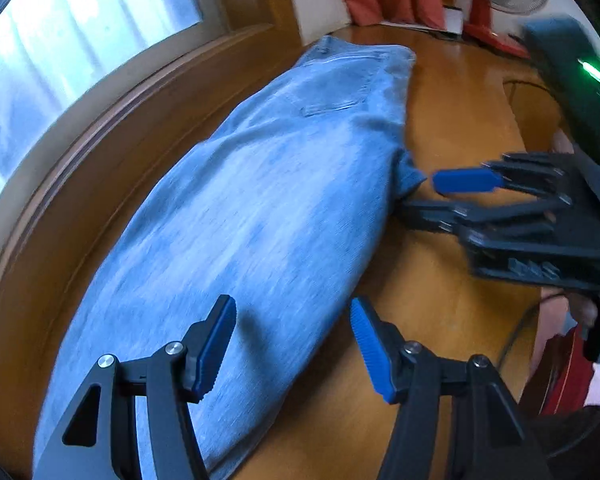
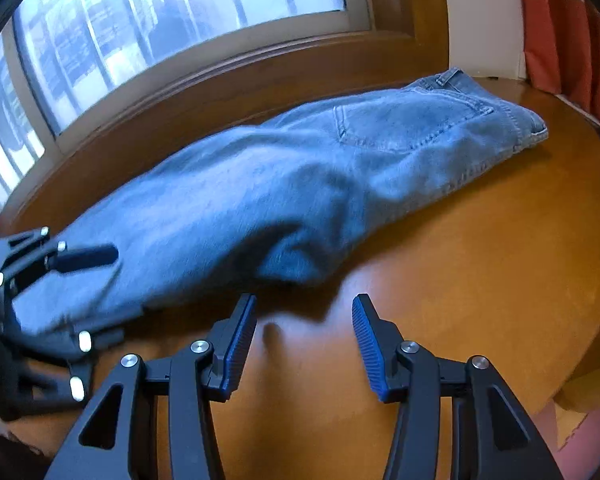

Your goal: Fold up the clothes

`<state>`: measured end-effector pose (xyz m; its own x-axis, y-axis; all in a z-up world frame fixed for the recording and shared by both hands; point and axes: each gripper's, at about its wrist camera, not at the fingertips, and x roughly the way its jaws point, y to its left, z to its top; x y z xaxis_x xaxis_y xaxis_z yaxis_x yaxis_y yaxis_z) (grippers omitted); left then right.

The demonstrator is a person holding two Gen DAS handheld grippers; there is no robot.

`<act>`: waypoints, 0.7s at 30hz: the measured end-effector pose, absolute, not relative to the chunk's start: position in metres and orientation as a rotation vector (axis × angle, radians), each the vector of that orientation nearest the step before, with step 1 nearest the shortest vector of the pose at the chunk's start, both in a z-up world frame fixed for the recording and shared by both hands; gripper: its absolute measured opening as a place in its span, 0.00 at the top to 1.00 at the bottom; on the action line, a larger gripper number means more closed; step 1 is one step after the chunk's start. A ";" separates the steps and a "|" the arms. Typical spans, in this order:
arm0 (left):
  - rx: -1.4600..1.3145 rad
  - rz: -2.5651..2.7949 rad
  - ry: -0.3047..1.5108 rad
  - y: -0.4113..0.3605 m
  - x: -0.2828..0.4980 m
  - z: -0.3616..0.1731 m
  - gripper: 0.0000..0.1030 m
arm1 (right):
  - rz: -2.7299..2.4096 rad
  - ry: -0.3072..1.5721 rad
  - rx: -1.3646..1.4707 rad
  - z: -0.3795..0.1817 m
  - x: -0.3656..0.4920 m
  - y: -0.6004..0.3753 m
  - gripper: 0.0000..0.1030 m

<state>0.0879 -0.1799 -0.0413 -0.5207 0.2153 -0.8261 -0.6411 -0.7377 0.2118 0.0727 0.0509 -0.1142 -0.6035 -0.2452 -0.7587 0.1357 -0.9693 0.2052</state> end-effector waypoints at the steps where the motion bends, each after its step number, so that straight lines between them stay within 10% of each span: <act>1: -1.111 2.255 0.717 -0.177 0.090 -0.039 0.44 | -2.638 -0.218 1.267 -0.115 0.068 0.054 0.52; 13: -1.037 2.250 0.744 -0.158 0.062 -0.031 0.44 | -2.611 -0.513 1.135 -0.095 0.035 0.063 0.52; 21: -1.094 2.351 0.587 -0.178 0.033 -0.021 0.44 | -2.677 -0.215 1.156 -0.099 0.057 0.036 0.48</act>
